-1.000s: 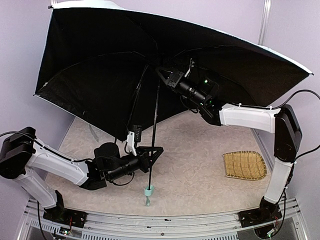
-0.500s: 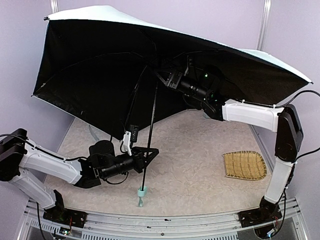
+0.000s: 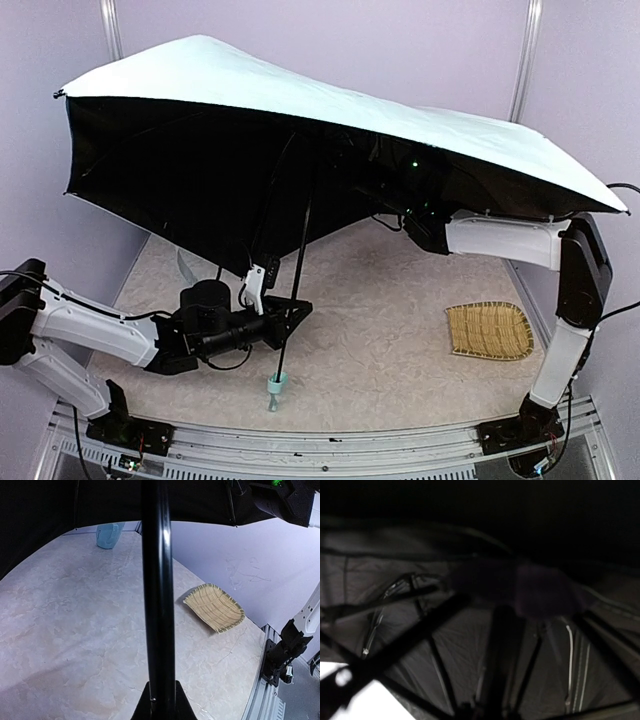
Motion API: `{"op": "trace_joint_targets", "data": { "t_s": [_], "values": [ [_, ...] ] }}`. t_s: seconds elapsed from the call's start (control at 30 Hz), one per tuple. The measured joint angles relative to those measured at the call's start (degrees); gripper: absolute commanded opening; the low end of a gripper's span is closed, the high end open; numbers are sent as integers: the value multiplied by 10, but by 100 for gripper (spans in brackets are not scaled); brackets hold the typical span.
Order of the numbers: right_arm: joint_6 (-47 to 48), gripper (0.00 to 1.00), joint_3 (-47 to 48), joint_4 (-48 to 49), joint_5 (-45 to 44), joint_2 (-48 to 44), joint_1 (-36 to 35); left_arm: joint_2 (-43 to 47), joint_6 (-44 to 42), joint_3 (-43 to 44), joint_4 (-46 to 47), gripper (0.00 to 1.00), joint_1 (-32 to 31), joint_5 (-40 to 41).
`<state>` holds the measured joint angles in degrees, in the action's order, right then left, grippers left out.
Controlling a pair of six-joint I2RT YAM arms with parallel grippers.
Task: Put away the umbrella
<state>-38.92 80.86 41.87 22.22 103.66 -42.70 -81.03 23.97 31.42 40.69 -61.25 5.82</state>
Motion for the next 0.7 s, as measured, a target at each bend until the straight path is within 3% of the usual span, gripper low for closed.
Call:
{"op": "trace_joint_targets", "data": {
  "t_s": [0.07,0.23,0.57,0.7],
  "values": [
    [1,14,-10,12,-11,-3,-2,-4,-1,2,4,0,0,0],
    [15,30,-33,20,-36,-14,-2,-22,0,18,4,0,0,-5],
    [71,24,-59,-21,68,-15,-43,-23,41,54,79,0,1,10],
    [75,30,-62,-26,85,-16,-43,-23,35,54,84,0,5,7]
  ]
}}
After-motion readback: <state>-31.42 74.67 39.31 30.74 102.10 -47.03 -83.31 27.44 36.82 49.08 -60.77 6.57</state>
